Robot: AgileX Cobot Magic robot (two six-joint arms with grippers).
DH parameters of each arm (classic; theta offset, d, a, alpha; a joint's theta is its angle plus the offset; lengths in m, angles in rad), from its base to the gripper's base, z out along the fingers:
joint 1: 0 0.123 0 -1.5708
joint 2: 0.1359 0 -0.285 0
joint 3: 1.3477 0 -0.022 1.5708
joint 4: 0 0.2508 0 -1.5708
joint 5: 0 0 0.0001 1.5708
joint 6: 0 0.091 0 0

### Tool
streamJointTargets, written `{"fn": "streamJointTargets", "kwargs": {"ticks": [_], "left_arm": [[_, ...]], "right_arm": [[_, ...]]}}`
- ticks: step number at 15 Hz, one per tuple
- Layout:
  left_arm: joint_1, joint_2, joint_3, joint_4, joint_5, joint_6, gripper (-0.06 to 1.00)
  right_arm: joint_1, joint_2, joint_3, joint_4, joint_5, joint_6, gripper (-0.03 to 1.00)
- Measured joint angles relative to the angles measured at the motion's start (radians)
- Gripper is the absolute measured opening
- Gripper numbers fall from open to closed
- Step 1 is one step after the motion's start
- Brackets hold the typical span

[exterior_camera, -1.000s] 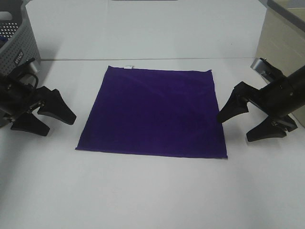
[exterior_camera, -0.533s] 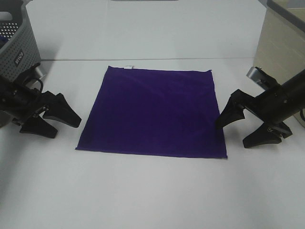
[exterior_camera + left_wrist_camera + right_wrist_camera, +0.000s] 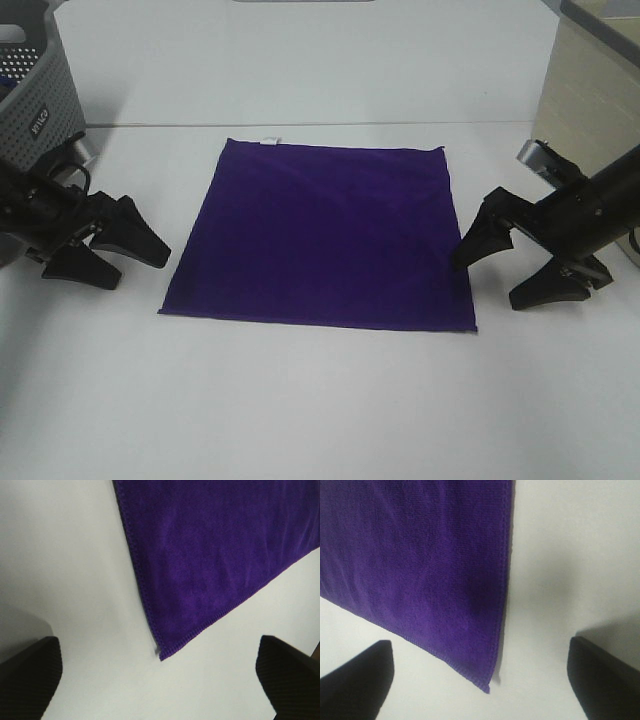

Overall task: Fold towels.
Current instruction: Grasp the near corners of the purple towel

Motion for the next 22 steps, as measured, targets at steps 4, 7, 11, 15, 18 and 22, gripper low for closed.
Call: {"fn": "streamJointTargets", "kwargs": {"ticks": [4,7,11,15,18,22], "left_arm": [[-0.001,0.001,0.000,-0.007,0.000,0.001,0.99],[-0.043,0.021,-0.007,-0.044,0.007,-0.017,0.97],[-0.219,0.059,-0.032,-0.098,-0.036,-0.119,0.86],[-0.285,0.080,-0.080,-0.075,-0.046,-0.228,0.80],[-0.305,0.081,-0.092,-0.047,-0.061,-0.254,0.74],[-0.307,0.090,-0.093,-0.035,-0.075,-0.275,0.56]], "right_arm": [[0.000,0.000,-0.001,-0.001,0.001,0.001,0.92],[0.000,0.000,-0.001,0.000,-0.003,0.022,0.91],[0.085,0.012,-0.005,0.006,-0.044,0.084,0.88],[0.210,0.054,-0.017,0.055,-0.068,0.129,0.80],[0.225,0.086,-0.021,0.108,-0.058,0.156,0.69],[0.227,0.105,-0.021,0.113,-0.062,0.157,0.46]]}}
